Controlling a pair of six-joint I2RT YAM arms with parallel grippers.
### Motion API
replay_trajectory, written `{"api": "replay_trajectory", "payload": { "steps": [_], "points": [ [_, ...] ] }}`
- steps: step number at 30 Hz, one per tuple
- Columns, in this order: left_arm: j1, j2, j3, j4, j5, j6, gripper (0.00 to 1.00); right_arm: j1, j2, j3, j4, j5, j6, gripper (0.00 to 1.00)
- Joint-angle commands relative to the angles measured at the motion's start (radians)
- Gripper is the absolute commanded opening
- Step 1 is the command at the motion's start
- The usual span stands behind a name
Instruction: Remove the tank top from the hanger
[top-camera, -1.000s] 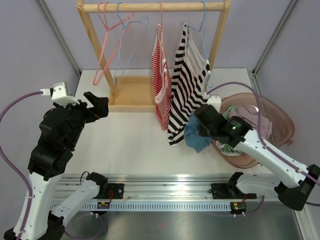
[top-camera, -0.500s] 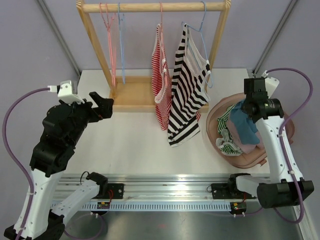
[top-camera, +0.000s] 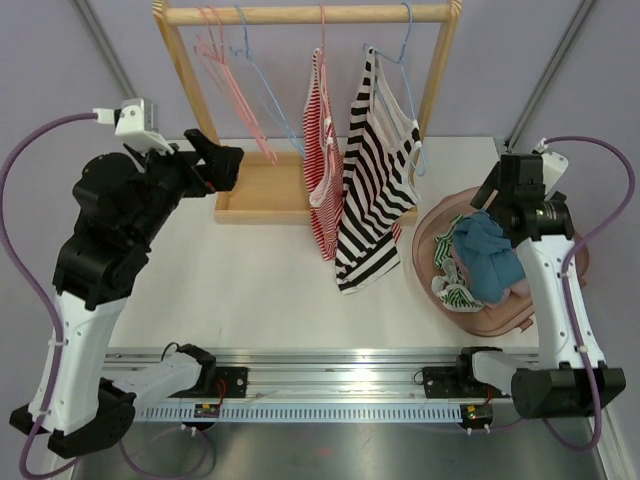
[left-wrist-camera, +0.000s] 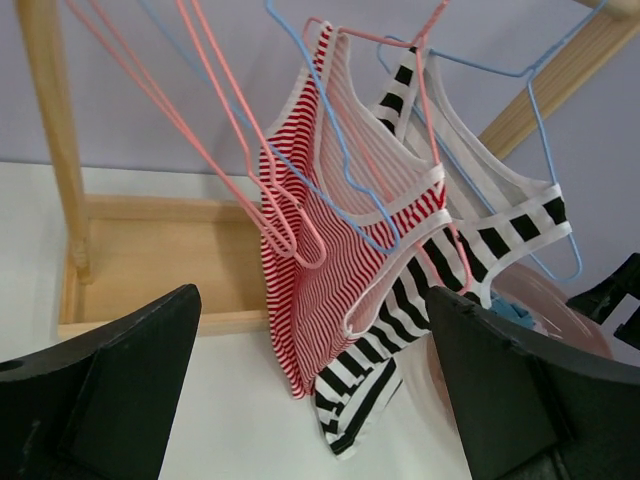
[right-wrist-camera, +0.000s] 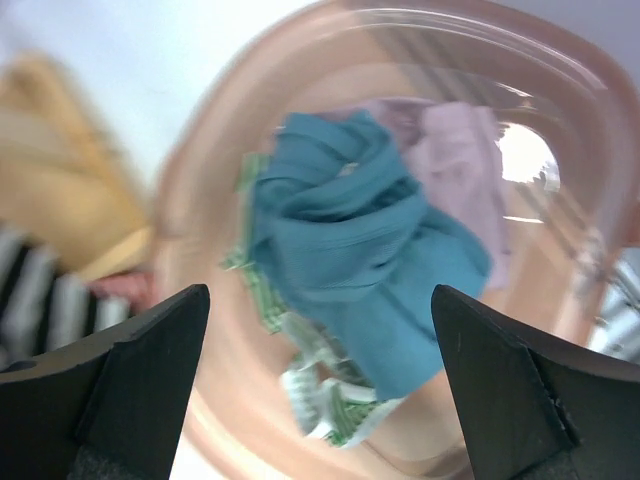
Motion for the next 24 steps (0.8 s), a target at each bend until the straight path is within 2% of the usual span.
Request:
{"api": "replay_trajectory", "payload": {
  "steps": [1, 2, 3, 5, 8, 11, 19, 24],
  "points": [
    [-0.050, 0.083, 0.111, 0.035, 0.025, 0.020, 0.99, -0.002, -0.160, 0.019, 0.102, -0.260, -0.046, 0.99],
    [-0.085, 0.124, 0.131, 0.032, 0.010, 0.023, 0.99, -0.002, -0.193, -0.030, 0.130, -0.410, -0.040, 1.00],
    [-0.105, 0.149, 0.155, 0.035, -0.007, 0.029, 0.99, -0.002, -0.228, -0.062, 0.195, -0.481, -0.031, 0.99],
    [-0.153, 0.222, 0.233, 0.031, -0.052, 0.039, 0.99, -0.004, -0.308, -0.139, 0.246, -0.595, 0.005, 0.99],
    [-0.205, 0.293, 0.324, 0.050, -0.102, 0.072, 0.99, -0.002, -0.327, -0.141, 0.220, -0.718, 0.019, 0.99],
    [-0.237, 0.396, 0.422, 0.046, -0.159, 0.107, 0.99, -0.002, -0.351, -0.153, 0.203, -0.778, 0.025, 0.99],
    [-0.274, 0.626, 0.549, 0.146, -0.245, 0.176, 0.99, -0.002, -0.457, -0.194, 0.173, -0.853, 0.037, 1.00],
    [-0.279, 0.732, 0.620, 0.184, -0.302, 0.201, 0.91, -0.001, -0.497, -0.230, 0.162, -0.930, 0.035, 0.99]
  ]
}}
